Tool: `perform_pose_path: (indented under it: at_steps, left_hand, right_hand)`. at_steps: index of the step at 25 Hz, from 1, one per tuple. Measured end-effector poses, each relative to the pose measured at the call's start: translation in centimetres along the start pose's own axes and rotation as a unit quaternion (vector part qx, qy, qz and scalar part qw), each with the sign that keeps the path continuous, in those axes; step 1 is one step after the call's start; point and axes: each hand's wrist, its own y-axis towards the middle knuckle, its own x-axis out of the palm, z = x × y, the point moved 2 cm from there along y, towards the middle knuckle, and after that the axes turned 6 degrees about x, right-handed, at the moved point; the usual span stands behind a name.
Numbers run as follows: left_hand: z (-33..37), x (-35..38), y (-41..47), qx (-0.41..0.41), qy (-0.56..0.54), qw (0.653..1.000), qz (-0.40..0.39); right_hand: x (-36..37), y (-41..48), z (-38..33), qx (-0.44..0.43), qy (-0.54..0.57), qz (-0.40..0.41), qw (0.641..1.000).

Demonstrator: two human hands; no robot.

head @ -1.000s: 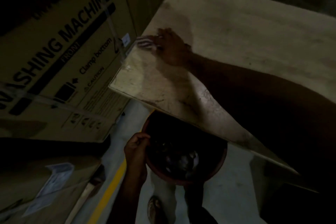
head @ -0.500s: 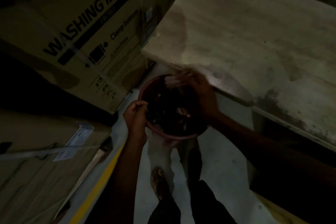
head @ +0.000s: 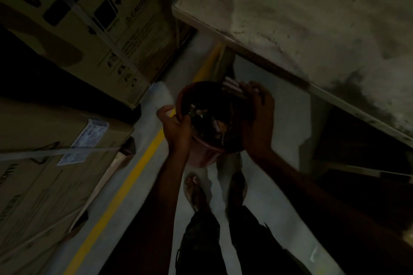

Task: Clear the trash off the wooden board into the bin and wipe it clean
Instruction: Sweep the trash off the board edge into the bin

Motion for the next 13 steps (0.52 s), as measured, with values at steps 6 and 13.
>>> perform_pose_path:
  at_steps: [6, 13]
  left_hand:
    - [-10.9, 7.0, -0.2, -0.001, 0.161, 0.974, -0.159]
    - [-14.8, 16.5, -4.5, -0.04, 0.108, 0.964, -0.239]
  right_hand:
    - [2.9, -4.6, 15.6, 0.337, 0.122, 0.099, 0.929]
    - [-2.7, -5.2, 25.2, 0.46, 0.192, 0.162, 0.851]
